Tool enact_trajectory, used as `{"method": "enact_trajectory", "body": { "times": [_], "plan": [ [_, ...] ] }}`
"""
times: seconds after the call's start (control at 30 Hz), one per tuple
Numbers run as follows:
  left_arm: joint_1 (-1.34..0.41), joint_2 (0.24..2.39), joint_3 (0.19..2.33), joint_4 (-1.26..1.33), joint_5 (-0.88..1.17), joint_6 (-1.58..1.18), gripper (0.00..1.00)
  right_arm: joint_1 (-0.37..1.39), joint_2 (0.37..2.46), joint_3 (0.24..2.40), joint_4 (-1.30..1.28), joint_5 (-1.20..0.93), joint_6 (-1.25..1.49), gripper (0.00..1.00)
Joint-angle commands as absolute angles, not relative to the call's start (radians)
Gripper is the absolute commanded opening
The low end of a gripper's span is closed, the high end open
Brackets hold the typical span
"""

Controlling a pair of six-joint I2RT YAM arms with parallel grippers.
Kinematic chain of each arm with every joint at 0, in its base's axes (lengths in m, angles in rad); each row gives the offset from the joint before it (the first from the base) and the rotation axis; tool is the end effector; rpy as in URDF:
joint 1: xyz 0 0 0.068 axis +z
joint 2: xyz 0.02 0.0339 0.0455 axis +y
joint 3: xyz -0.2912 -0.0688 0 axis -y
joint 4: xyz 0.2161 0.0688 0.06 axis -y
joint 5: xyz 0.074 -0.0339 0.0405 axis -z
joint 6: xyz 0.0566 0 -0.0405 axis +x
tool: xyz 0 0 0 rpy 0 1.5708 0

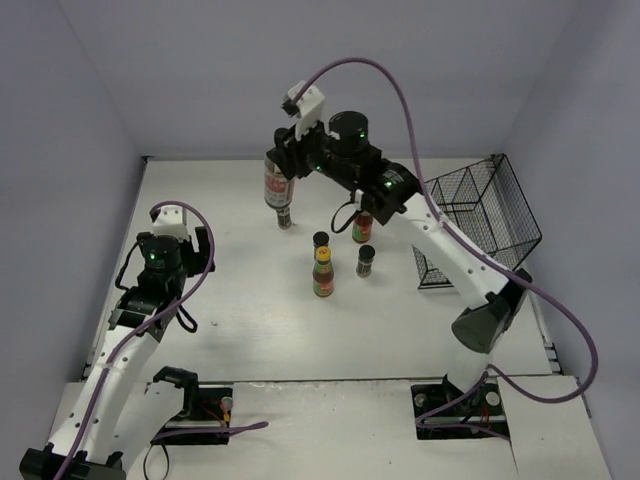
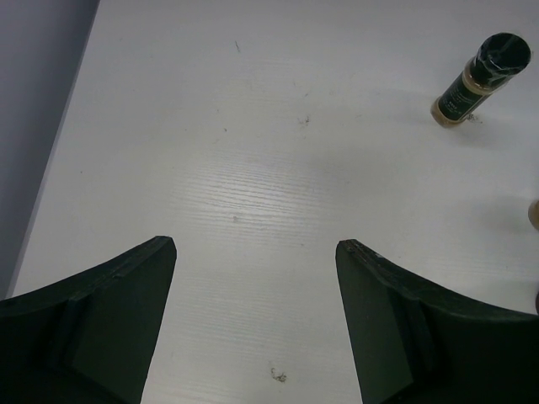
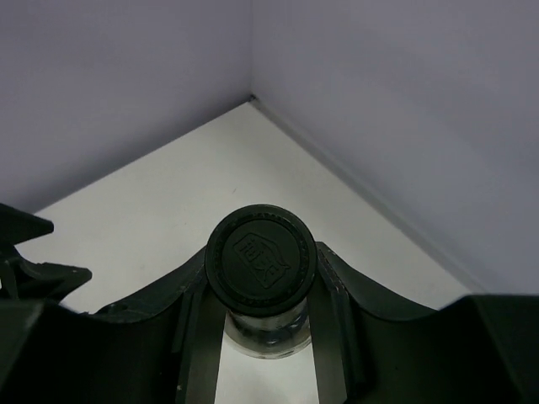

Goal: Organize the condiment bottles

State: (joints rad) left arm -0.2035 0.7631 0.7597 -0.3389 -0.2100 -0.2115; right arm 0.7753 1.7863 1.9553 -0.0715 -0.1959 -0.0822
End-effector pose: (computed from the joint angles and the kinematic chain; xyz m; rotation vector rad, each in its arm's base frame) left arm 0.1470 -0.0183 0.3306 -0.1489 1.9003 -0.0802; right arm 0.2880 0.2977 0.5061 -0.7746 1.3021 0.7033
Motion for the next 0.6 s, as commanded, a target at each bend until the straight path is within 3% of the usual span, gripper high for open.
{"method": "enact_trajectory", "body": {
  "times": [0.0, 0.57],
  "plan": [
    [-0.210, 0.755, 0.781, -0.273, -0.209, -0.195, 0.77, 0.723, 1.625, 2.062, 0.028, -0.085, -0.146, 0.00],
    [-0.230, 0.739, 0.778, -0.275, -0.213, -0.186, 0.77, 0.394, 1.342, 1.915, -0.011, 0.322, -0.347, 0.00]
  ]
}}
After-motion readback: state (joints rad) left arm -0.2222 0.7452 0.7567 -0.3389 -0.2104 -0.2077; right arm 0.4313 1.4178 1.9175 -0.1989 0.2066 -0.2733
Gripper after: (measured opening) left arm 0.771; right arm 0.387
